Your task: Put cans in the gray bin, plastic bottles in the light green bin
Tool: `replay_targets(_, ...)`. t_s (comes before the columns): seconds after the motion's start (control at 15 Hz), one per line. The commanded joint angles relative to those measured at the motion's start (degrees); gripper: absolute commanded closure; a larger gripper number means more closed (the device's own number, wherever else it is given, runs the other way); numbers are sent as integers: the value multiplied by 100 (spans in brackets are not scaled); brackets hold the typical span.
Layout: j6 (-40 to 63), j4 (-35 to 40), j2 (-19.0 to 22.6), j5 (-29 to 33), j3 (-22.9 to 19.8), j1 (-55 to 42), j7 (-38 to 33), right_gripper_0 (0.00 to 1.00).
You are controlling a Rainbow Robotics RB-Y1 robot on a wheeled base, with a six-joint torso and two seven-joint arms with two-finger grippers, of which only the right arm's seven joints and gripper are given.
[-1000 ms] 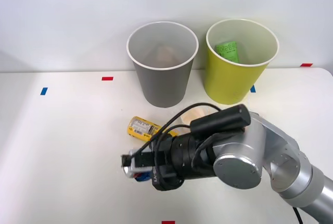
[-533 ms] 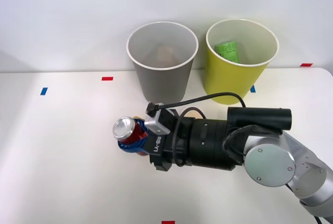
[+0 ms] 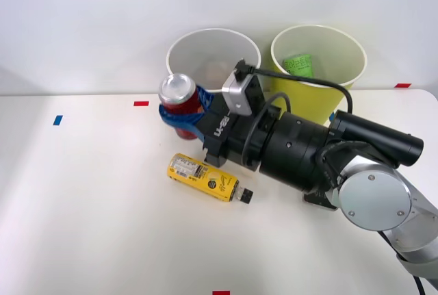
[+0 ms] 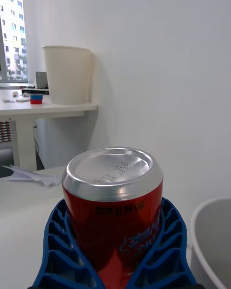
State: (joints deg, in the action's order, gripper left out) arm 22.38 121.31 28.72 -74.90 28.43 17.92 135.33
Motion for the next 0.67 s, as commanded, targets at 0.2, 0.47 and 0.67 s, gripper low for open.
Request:
replay_targets(0.2, -23, -907, -596, 1, -558, 713, -41, 100)
replay_targets(0.47, -23, -1839, -833, 10, -953, 1390, -50, 100)
replay_targets(0.67, -23, -2665, -956, 19, -1050, 1900, -15, 100)
